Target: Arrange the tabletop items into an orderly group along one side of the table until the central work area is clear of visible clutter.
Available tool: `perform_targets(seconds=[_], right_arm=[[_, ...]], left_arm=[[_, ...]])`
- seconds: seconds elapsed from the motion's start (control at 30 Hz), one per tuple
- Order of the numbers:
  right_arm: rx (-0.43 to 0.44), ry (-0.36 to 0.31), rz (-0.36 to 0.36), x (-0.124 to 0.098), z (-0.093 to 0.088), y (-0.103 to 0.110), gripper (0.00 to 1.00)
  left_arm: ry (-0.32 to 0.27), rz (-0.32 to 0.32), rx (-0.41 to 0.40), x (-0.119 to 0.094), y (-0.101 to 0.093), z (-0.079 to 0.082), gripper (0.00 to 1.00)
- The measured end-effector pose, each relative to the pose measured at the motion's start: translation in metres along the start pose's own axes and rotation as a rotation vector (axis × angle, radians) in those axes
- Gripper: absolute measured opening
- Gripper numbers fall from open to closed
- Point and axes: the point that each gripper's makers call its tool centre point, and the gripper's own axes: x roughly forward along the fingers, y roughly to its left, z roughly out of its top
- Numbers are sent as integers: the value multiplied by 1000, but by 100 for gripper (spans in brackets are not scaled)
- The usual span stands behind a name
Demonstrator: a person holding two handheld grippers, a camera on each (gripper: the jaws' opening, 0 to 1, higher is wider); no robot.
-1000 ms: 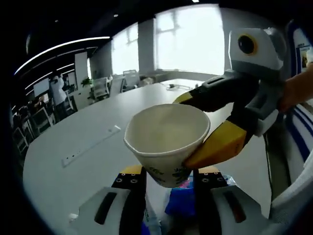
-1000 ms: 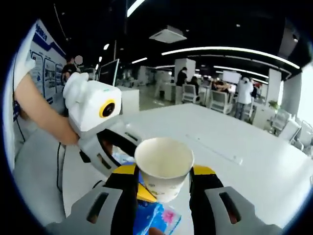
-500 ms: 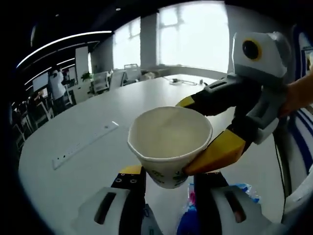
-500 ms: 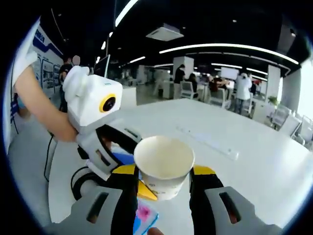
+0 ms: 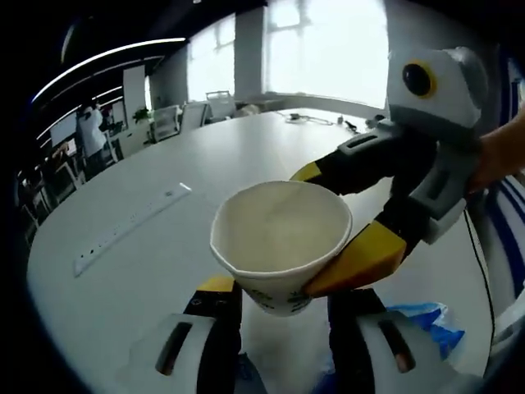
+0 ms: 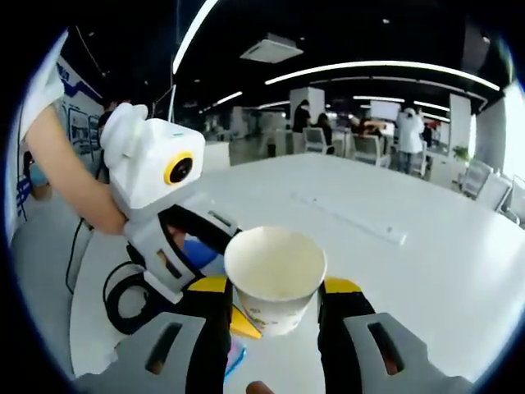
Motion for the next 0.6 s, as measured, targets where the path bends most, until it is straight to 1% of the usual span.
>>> perform_targets(seconds=[0.1,0.33,0.4,0.47,0.6], right_arm=[[-15,0,8,3,-5,-1,38],[-27,-6,23,3,-11,0,38],[-40,-13,24,2,-13,-1,37],[-35,-14,28,1,-17,-2,37],[-38,-18,30,0,-19,-4,37]], left_arm=[[18,3,-2,5,1,-6,37],[35,6,-9,8,-2,-10,37],[40,3,-5,9,-3,-12,37],[51,0,3,12,-5,-14,37],[51,4,8,15,-6,-15,37]])
